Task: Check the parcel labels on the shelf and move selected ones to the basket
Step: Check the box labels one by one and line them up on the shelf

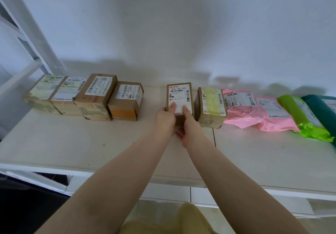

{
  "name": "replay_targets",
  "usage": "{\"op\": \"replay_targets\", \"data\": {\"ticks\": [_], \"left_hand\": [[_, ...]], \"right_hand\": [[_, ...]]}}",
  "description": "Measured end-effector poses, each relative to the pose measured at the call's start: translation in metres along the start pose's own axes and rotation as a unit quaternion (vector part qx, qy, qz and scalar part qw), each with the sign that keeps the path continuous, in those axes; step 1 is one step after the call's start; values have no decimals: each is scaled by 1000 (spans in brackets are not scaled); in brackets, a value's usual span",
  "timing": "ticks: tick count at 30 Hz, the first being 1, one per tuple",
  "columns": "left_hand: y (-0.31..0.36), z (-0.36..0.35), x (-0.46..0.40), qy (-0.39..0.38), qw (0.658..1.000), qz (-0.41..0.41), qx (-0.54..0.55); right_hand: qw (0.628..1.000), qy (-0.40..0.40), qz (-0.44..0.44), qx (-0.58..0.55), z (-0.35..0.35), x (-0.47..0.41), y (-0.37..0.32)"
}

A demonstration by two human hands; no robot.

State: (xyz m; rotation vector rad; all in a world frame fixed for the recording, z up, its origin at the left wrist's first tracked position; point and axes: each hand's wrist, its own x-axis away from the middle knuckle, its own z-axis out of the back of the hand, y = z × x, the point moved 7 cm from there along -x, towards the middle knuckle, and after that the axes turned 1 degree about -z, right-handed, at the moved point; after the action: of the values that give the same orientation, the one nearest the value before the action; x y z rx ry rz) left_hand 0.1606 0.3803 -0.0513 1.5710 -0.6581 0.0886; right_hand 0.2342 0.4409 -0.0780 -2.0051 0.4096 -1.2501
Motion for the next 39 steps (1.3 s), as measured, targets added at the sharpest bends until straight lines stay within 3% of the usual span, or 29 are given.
{"op": "replay_targets", "data": {"ticks": [5, 13, 18, 28, 39], "left_hand": [[13, 23, 8, -1, 999, -33, 6], [37, 59, 25, -38, 996, -75, -6], [37, 69, 29, -98, 994, -41, -11], [38, 71, 33, -163, 984, -66, 12], [41, 71, 29, -167, 983, -71, 13]], "right_hand": [[1000, -14, 22, -15, -3, 9, -5], [990, -115, 71, 25, -10, 35, -18], [984, -153, 91, 25, -9, 42, -19], [975, -198, 99, 8, -11, 54, -17], [975, -196, 100, 13, -14, 55, -20]]}}
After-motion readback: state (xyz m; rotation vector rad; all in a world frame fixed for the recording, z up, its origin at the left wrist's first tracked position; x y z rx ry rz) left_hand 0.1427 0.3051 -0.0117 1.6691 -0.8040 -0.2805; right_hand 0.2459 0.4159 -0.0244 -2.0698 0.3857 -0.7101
